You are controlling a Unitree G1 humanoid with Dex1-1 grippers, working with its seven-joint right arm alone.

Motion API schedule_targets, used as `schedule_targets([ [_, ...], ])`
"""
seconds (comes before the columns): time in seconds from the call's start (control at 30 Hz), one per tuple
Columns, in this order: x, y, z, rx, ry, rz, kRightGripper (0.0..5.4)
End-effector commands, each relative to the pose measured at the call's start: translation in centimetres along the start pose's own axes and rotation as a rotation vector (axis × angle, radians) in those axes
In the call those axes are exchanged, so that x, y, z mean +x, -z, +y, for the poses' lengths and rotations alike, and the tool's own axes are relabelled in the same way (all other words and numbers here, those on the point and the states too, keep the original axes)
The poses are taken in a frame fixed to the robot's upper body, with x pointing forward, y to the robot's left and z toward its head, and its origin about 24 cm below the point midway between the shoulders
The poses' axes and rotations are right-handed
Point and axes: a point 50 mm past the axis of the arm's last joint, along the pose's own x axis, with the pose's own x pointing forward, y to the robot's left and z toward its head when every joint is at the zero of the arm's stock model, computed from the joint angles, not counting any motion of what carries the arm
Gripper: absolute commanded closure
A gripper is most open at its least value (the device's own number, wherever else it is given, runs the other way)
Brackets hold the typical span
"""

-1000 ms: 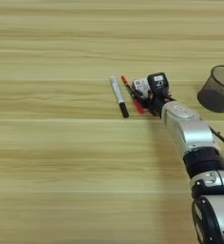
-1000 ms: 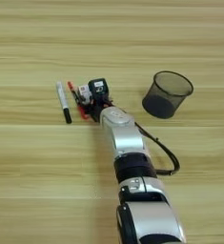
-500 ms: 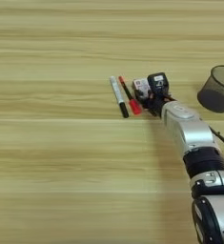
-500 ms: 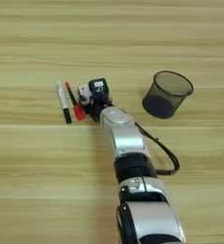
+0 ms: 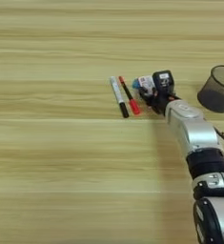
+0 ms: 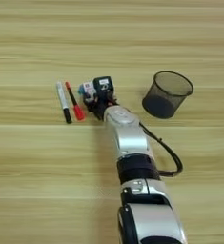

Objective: Move the objects on the table

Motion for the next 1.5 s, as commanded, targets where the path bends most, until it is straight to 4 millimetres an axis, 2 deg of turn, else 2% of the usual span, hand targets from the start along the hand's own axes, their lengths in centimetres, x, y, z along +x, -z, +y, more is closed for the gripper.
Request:
schedule_targets([
  [0.03, -0.6, -4.6, -1.4, -0.020, 0.046, -0.170, 3.31],
  [0.2, -1.5, -4.7, -3.3, 0.015, 0.109, -0.182, 3.31],
  [0.33, -2.4, -4.0, -4.9, 0.034, 0.165, -0.164, 3.31],
  [0.6, -3.0, -2.9, -6.6, 0.050, 0.208, -0.111, 3.23],
  [0.63, -3.0, -2.7, -6.7, 0.052, 0.208, -0.103, 2.99],
  [0.87, -2.5, -2.0, -6.8, 0.050, 0.204, -0.058, 2.15],
  [1.1, -2.3, -1.9, -6.7, 0.051, 0.196, -0.049, 2.68],
  [1.4, -2.4, -2.1, -6.5, 0.052, 0.189, -0.064, 2.61],
  [1.5, -2.5, -2.3, -6.5, 0.046, 0.195, -0.075, 2.21],
])
